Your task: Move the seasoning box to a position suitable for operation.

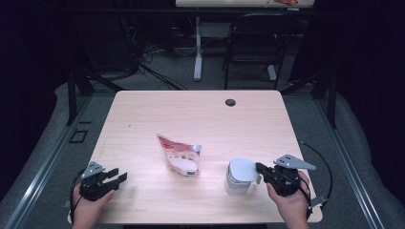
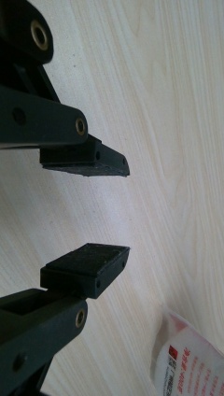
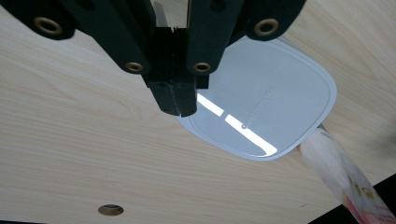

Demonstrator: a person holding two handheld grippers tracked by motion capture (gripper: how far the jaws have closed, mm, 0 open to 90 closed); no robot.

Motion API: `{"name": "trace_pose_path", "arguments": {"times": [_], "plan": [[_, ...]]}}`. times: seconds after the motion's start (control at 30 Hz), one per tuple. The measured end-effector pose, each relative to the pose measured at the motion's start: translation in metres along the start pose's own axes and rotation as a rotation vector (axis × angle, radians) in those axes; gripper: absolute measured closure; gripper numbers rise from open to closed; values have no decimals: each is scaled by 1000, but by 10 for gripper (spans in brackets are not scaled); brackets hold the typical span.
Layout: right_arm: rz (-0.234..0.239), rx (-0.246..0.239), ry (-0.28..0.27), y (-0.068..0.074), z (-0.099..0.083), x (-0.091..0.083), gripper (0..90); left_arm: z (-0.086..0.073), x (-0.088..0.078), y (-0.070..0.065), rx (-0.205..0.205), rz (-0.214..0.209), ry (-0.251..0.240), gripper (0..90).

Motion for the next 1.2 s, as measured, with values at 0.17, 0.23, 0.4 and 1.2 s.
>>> {"name": "trace_pose_path", "arguments": {"times": [0.17,0.23,0.4,1.2], "plan": [[0,3,0,-1,-1,0,900,0,0,0,1,0,0,545],[-5,5,3,-2,-1,0,900,0,0,0,0,1,0,545],[-10,17,10,-5,-4,0,900,0,0,0,-1,2,-1,545],[70,170,-9,-25,-20,4,881,0,0,0,0,2,-1,545]]}}
Point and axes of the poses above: each handheld gripper's, and its own axes: x roughly forward along the jaws, z roughly out of its top, y roughly to its left, the point moved 6 cm from there along x, roughly forward along the jaws, and after that the axes turned 10 degrees about z, right-handed, at the moved point
